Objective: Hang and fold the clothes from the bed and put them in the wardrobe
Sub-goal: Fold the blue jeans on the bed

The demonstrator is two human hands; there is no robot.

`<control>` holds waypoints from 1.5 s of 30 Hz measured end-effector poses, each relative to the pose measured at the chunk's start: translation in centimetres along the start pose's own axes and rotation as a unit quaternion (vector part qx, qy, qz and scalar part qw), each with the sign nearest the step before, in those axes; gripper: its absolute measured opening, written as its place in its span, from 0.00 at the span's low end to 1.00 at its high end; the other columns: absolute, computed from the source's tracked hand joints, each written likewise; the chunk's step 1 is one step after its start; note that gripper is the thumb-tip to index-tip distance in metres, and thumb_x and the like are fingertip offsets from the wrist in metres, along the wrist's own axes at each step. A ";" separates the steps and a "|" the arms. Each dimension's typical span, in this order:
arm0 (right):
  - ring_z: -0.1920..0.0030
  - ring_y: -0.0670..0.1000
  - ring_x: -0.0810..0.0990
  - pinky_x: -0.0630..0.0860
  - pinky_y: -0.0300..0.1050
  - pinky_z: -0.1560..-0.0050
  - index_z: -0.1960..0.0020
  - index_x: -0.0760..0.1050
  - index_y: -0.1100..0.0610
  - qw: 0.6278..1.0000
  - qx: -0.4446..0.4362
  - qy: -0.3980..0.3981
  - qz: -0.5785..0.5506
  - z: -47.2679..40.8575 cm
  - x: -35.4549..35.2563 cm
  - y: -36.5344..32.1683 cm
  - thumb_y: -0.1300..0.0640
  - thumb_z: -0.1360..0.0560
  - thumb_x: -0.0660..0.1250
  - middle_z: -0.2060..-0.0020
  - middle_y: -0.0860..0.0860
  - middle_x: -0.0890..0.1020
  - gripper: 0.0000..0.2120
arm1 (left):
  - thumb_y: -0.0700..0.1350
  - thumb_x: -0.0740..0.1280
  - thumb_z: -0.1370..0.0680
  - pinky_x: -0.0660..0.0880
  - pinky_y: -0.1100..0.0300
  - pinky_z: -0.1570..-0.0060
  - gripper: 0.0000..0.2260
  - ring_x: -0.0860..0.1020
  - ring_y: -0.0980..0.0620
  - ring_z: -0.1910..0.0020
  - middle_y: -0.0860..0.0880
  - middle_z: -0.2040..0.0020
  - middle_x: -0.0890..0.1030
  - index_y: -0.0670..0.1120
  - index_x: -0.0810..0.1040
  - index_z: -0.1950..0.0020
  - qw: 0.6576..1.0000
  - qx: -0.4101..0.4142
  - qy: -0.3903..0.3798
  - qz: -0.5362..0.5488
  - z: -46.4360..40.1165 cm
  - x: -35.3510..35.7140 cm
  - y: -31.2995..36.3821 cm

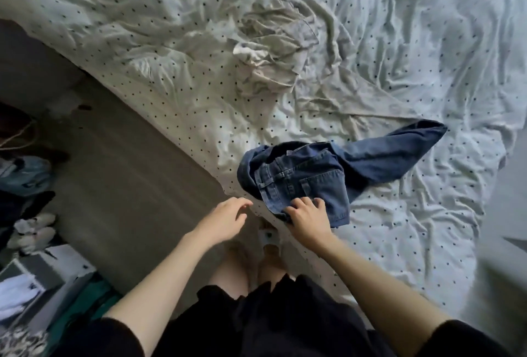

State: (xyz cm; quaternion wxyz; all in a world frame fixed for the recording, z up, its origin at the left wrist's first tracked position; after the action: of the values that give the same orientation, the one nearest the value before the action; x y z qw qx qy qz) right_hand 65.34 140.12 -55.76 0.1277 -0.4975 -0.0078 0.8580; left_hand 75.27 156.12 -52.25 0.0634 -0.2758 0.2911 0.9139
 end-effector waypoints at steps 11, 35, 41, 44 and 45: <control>0.53 0.55 0.80 0.74 0.49 0.57 0.48 0.79 0.58 0.927 0.124 0.197 -0.295 -1.7 -11.9 1.3 0.57 0.24 0.65 0.54 0.53 0.84 0.07 | 0.52 0.70 0.26 0.53 0.52 0.28 0.41 0.49 0.49 0.24 0.49 0.22 0.46 0.53 0.47 0.22 0.982 0.177 -0.024 -0.058 -8.1 -8.6 3.1; 0.54 0.48 0.78 0.74 0.41 0.49 0.47 0.80 0.61 0.649 0.311 0.612 -0.327 19.7 -32.6 14.5 0.61 0.24 0.67 0.57 0.49 0.81 0.07 | 0.50 0.61 0.21 0.70 0.54 0.57 0.11 0.78 0.41 0.48 0.46 0.46 0.81 0.53 0.78 0.42 0.871 0.410 0.250 -0.099 -5.6 -17.8 30.8; 0.55 0.50 0.78 0.74 0.39 0.51 0.47 0.80 0.61 0.574 0.344 0.678 -0.304 28.4 -35.2 17.7 0.60 0.24 0.67 0.57 0.53 0.81 0.08 | 0.50 0.63 0.21 0.66 0.54 0.59 0.10 0.78 0.39 0.51 0.43 0.50 0.82 0.49 0.76 0.43 0.800 0.519 0.284 -0.103 -0.8 -20.5 42.3; 0.55 0.51 0.78 0.75 0.40 0.52 0.47 0.79 0.60 0.522 0.365 0.701 -0.321 32.6 -34.8 18.7 0.60 0.23 0.66 0.57 0.52 0.81 0.07 | 0.52 0.63 0.22 0.63 0.56 0.59 0.10 0.78 0.40 0.51 0.44 0.50 0.82 0.48 0.75 0.45 0.753 0.586 0.274 -0.119 2.5 -19.6 46.3; 0.57 0.50 0.78 0.75 0.37 0.55 0.48 0.79 0.60 0.507 0.372 0.709 -0.319 34.1 -34.4 18.8 0.61 0.24 0.67 0.59 0.52 0.80 0.06 | 0.52 0.63 0.22 0.63 0.56 0.60 0.10 0.78 0.41 0.52 0.44 0.51 0.82 0.48 0.75 0.45 0.736 0.611 0.262 -0.125 3.5 -19.1 47.4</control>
State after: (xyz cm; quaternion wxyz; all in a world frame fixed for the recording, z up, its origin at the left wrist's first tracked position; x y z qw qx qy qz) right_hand 48.47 117.96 -11.87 0.5290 -0.8105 0.2474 0.0438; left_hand 76.60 120.00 -16.00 0.2528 -0.4402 0.7551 0.4149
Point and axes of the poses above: each hand's wrist, its own z-axis away from the middle knuckle, its own x-axis out of the palm, y = z × x, the point moved 4 cm from there along -z, towards the middle knuckle
